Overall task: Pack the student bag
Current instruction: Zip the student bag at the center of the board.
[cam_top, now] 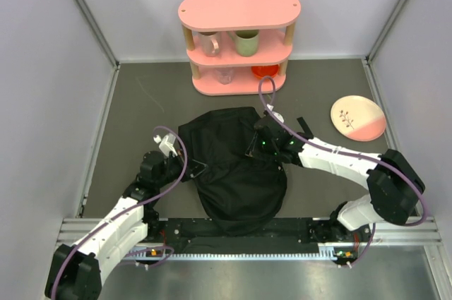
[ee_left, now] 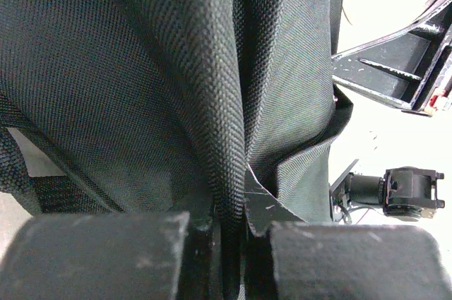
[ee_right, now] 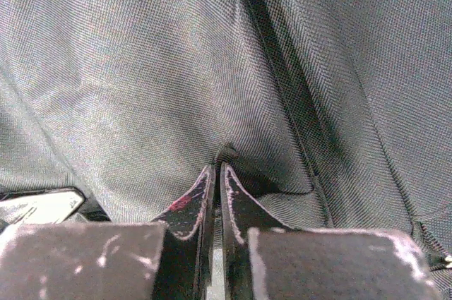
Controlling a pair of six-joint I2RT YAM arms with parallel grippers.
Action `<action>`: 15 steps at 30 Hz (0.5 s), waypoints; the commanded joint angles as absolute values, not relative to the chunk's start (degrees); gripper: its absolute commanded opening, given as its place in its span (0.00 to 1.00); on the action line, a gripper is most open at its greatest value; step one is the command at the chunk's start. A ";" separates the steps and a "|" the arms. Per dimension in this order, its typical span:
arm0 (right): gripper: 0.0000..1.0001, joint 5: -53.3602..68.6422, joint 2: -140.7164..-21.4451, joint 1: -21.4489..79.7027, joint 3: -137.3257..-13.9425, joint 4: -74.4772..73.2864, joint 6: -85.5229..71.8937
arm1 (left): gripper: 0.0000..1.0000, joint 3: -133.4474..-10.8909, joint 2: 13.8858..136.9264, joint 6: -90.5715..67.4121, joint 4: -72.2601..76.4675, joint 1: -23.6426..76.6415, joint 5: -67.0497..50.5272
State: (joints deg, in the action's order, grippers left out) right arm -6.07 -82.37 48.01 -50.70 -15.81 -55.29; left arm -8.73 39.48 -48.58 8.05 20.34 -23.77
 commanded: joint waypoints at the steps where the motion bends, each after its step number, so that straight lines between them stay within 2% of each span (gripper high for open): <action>1: 0.00 -4.48 -82.88 49.57 -52.03 -17.49 -55.99 | 0.00 -8.88 38.23 -48.78 15.91 19.86 -23.38; 15: 0.00 -13.62 -77.87 46.15 -51.07 -15.55 -50.80 | 0.00 -9.31 36.74 -47.99 14.25 19.86 -23.12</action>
State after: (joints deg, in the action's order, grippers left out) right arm -9.65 -79.77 47.81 -50.70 -15.90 -52.95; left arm -8.71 38.74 -48.58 8.08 20.34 -23.86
